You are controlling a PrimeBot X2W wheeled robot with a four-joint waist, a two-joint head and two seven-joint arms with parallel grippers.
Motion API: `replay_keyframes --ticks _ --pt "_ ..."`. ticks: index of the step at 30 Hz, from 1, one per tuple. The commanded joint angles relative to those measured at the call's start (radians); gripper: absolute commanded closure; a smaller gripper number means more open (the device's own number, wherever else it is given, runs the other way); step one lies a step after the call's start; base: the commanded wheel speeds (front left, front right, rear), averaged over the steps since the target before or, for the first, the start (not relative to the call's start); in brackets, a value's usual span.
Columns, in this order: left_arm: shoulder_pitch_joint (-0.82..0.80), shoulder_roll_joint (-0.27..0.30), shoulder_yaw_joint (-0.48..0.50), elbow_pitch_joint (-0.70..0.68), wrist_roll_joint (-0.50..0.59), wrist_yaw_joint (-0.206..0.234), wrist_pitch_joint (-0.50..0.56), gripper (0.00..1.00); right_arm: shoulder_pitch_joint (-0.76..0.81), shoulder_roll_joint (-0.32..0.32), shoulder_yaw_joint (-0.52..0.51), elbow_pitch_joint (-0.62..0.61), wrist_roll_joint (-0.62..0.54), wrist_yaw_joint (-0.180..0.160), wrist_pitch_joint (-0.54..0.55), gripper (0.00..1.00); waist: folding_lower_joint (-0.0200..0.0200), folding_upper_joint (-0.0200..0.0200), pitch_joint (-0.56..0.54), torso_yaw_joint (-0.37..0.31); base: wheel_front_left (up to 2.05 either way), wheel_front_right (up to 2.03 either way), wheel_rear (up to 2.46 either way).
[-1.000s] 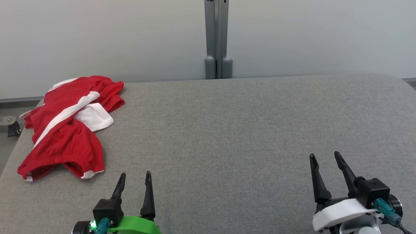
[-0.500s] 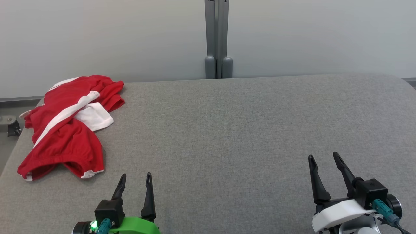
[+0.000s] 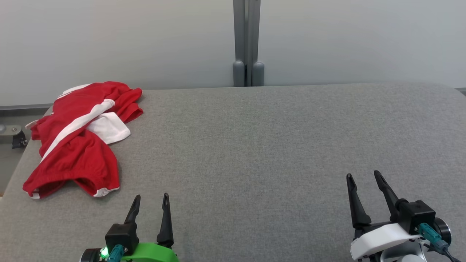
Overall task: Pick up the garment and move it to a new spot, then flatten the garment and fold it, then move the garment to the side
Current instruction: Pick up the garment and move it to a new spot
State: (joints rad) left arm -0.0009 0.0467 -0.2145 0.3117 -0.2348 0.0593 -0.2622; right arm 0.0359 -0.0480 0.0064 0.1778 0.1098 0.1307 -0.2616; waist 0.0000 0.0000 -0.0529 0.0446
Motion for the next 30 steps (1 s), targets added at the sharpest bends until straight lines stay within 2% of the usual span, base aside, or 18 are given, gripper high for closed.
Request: replay_keyframes --ticks 1,5,9,21,30 --pt "-0.011 0.007 0.006 0.001 0.007 0.005 -0.004 0.0 0.004 -0.004 -0.003 0.0 0.002 0.0 -0.005 0.0 0.0 0.0 0.0 0.011 0.0 0.0 0.0" --pt "-0.016 0.006 0.014 -0.002 0.014 0.005 -0.004 0.0 0.014 -0.004 -0.002 -0.004 0.007 0.0 -0.005 0.0 0.0 0.0 -0.002 0.052 0.0 0.0 0.0" --pt "-0.025 0.006 0.025 -0.002 0.022 0.0 -0.004 0.0 0.015 -0.004 -0.006 -0.009 0.012 0.0 -0.005 0.0 0.0 0.0 -0.003 0.125 0.0 0.0 0.0" --pt "-0.019 0.017 0.088 -0.007 0.041 -0.009 -0.004 0.0 -0.009 -0.004 0.005 -0.013 0.043 0.0 -0.004 0.0 0.0 0.0 -0.006 0.421 0.0 0.0 0.0" --pt "0.033 0.011 0.171 -0.073 0.023 0.017 -0.003 0.0 -0.079 -0.004 0.083 0.013 0.026 0.0 -0.004 0.0 0.0 0.0 0.044 0.463 0.0 0.0 0.0"
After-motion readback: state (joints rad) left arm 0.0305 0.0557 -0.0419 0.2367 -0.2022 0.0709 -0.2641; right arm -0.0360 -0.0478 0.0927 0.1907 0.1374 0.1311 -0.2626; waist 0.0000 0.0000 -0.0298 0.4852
